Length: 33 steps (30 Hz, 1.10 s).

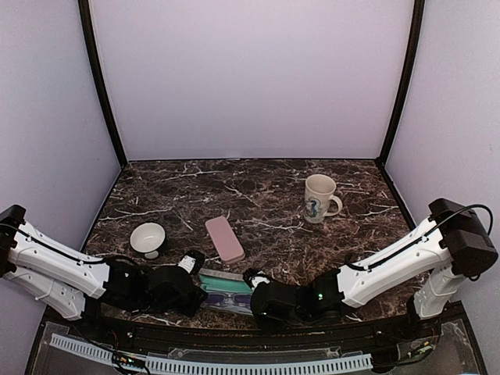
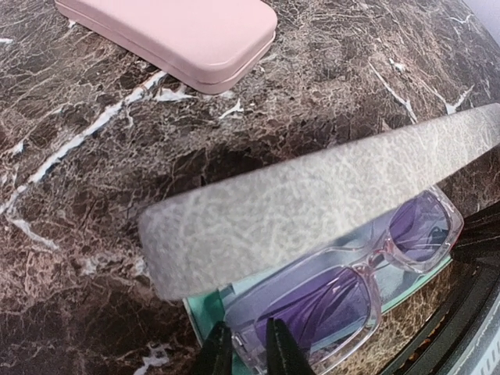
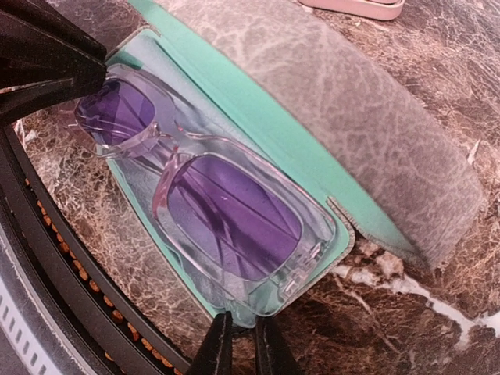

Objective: Organize the sunglasses
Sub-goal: Adjust the sunglasses and the sunglasses case.

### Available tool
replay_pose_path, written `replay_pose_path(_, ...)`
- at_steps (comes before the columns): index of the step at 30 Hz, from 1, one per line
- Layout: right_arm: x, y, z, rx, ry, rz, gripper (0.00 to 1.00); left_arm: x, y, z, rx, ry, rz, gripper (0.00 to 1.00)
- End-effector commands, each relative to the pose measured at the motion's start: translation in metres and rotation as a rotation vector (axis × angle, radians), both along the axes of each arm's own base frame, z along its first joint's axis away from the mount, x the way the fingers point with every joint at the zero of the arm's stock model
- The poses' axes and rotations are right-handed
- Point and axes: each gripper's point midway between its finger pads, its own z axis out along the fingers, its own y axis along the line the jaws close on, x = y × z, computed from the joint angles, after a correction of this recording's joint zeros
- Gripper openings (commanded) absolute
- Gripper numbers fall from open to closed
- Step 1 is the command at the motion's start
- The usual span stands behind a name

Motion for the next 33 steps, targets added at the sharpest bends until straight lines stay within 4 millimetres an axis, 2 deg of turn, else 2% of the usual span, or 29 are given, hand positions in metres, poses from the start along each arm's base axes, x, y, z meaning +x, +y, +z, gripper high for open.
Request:
replay_pose_path(1,0.0,0.006,-0.003,0.01,0.01,0.005,0.11,0.007,0.001,0.007,0.018,-0.056,-0.002,0.18)
replay_pose_path(10,0.0,0.007,-0.006,-0.009,0.003,0.006,0.09,0.008,0.001,0.025,-0.033,-0.06,0.01,0.27)
replay_pose_path(15,0.0,0.008,-0.007,-0.011,0.004,0.005,0.08,-0.005,0.0,0.03,-0.102,0.003,-0.015,0.39)
replay_pose_path(16,0.0,0.008,-0.007,-0.011,0.004,0.005,0.08,-0.008,0.0,0.03,-0.11,0.018,-0.025,0.44)
replay_pose_path(25,-0.001,0.009,-0.006,-0.015,0.0,0.009,0.08,-0.029,0.018,0.0,0.01,0.109,-0.103,0.81)
replay_pose_path(30,-0.002,0.01,-0.006,-0.018,-0.003,0.011,0.07,-0.028,0.027,-0.011,0.096,0.113,-0.104,0.85)
replay_pose_path(33,-0.002,0.011,-0.006,-0.022,-0.004,0.012,0.07,-0.026,0.027,-0.014,0.113,0.115,-0.108,0.81)
